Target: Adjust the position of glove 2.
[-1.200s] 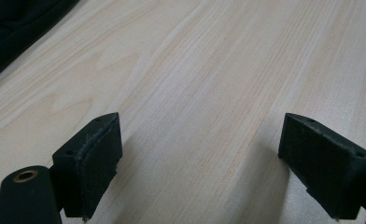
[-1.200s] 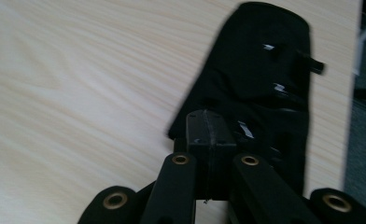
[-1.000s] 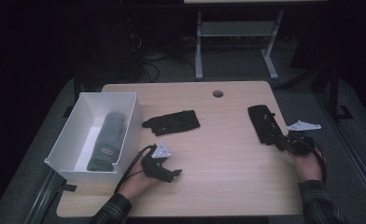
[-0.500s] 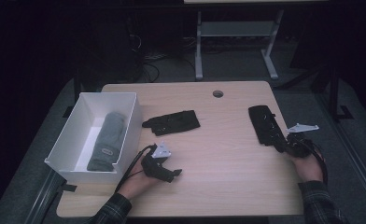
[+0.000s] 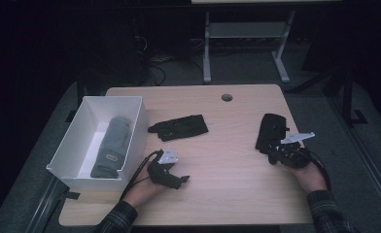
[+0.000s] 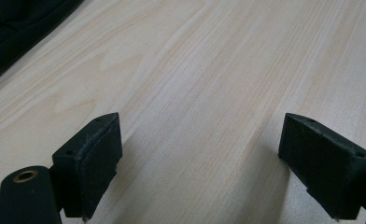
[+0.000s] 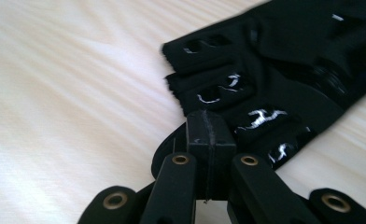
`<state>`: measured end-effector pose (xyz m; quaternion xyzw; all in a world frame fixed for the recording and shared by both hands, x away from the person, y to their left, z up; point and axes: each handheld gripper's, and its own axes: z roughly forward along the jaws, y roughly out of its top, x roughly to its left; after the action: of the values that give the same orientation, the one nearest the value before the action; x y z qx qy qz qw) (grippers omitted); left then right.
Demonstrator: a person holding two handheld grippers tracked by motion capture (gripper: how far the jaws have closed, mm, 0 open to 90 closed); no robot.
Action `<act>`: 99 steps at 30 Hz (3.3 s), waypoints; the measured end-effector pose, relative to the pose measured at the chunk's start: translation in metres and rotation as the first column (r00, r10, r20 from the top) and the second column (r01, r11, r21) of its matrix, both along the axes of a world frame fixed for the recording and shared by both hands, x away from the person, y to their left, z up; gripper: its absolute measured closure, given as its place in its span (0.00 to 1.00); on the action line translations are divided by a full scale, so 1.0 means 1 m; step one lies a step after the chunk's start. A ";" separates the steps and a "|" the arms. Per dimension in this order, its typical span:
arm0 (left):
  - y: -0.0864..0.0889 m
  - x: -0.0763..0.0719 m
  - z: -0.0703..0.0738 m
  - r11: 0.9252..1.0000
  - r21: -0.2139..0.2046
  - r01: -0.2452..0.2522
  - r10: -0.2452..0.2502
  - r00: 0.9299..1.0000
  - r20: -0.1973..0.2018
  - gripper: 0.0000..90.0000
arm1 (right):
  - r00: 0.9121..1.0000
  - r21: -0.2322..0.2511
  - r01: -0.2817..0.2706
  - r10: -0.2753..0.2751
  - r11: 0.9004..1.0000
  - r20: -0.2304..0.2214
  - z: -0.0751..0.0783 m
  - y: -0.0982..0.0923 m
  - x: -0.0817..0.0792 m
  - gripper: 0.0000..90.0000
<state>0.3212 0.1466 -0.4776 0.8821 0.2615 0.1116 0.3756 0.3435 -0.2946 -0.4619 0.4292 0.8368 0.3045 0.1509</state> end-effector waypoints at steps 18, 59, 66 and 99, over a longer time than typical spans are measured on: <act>0.000 0.000 0.000 1.000 -0.001 -0.002 0.002 1.000 0.001 0.14 | 0.985 0.024 -0.173 0.174 0.985 -0.023 0.002 0.047 -0.015 1.00; -0.001 0.001 0.000 1.000 0.003 -0.006 0.006 1.000 0.002 0.14 | 0.999 -0.019 0.034 -0.034 0.999 0.015 0.004 -0.022 0.033 1.00; -0.001 0.001 0.000 1.000 0.002 -0.006 0.006 1.000 0.002 0.14 | 1.000 -0.039 0.004 -0.005 0.999 -0.009 0.003 -0.015 0.025 1.00; -0.001 0.001 0.000 1.000 0.003 -0.005 0.005 1.000 0.001 0.14 | 0.900 0.080 -0.425 0.430 0.902 -0.066 0.010 0.100 -0.043 1.00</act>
<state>0.3226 0.1457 -0.4775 0.8819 0.2633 0.1132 0.3743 0.3004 -0.1945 -0.4524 0.2516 0.9061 0.3385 0.0322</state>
